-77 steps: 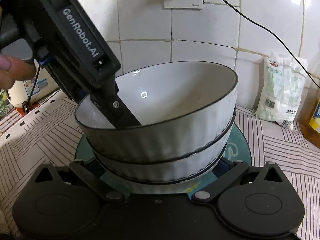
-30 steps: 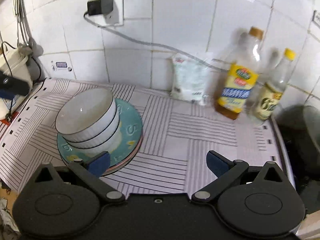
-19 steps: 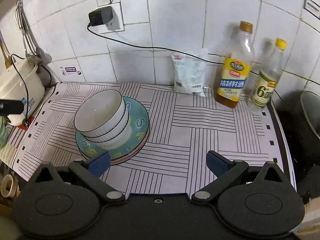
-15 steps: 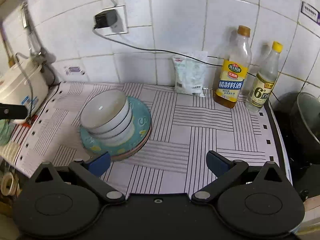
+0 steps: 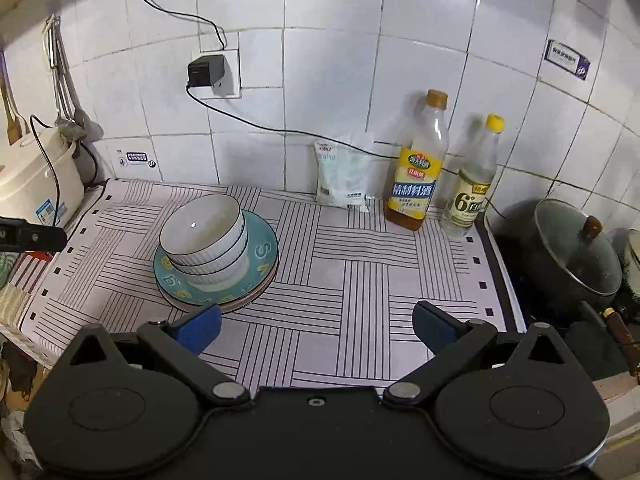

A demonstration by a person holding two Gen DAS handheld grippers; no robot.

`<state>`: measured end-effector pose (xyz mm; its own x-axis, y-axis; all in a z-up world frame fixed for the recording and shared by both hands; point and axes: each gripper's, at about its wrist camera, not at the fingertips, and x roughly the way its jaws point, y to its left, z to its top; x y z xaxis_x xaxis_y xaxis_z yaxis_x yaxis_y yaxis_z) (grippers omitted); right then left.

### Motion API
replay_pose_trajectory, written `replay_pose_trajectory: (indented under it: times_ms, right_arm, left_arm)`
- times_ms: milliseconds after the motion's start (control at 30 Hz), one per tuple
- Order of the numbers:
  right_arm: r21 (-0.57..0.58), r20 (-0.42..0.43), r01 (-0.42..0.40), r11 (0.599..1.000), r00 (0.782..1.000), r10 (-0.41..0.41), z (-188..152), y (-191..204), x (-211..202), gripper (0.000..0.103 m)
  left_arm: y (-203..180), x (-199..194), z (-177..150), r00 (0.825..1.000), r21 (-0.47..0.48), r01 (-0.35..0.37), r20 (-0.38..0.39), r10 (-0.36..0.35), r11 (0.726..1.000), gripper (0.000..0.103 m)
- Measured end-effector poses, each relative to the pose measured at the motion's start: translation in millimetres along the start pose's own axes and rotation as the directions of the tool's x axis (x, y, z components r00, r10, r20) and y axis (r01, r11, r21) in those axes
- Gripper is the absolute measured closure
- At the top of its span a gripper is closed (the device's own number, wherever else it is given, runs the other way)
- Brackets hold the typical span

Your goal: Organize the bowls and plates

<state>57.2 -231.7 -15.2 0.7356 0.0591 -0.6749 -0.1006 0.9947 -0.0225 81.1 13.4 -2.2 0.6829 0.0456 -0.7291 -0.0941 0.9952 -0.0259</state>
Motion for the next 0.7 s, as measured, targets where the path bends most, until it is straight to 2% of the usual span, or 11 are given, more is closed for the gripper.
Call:
replay_pose_trajectory:
  times_ms: [167, 367, 567, 700]
  right_arm:
    - [-0.031, 0.017, 0.03, 0.999, 0.999, -0.03, -3.2, 8.2, -12.6, 0.0]
    - [-0.026, 0.044, 0.048, 0.999, 0.998, -0.047, -8.1, 10.7, -30.1, 0.0]
    - [-0.007, 0.053, 0.062, 0.998, 0.997, -0.062, -17.7, 12.1, -33.9, 0.0]
    - [-0.013, 0.036, 0.065, 0.998, 0.997, -0.065, -21.8, 15.7, -34.7, 0.0]
  left_arm:
    - [-1.3, -9.8, -7.5, 1.0, 0.011, 0.006, -0.002, -0.006, 1.0, 0.008]
    - [-6.5, -33.6, -21.6, 0.998, 0.026, 0.043, 0.039, -0.044, 0.999, 0.008]
    - [-13.7, -39.0, -34.2, 0.998, 0.055, 0.012, 0.055, -0.015, 0.998, 0.008]
    - [-20.0, -37.3, -41.3, 0.998, 0.068, 0.019, 0.058, -0.023, 0.997, 0.008]
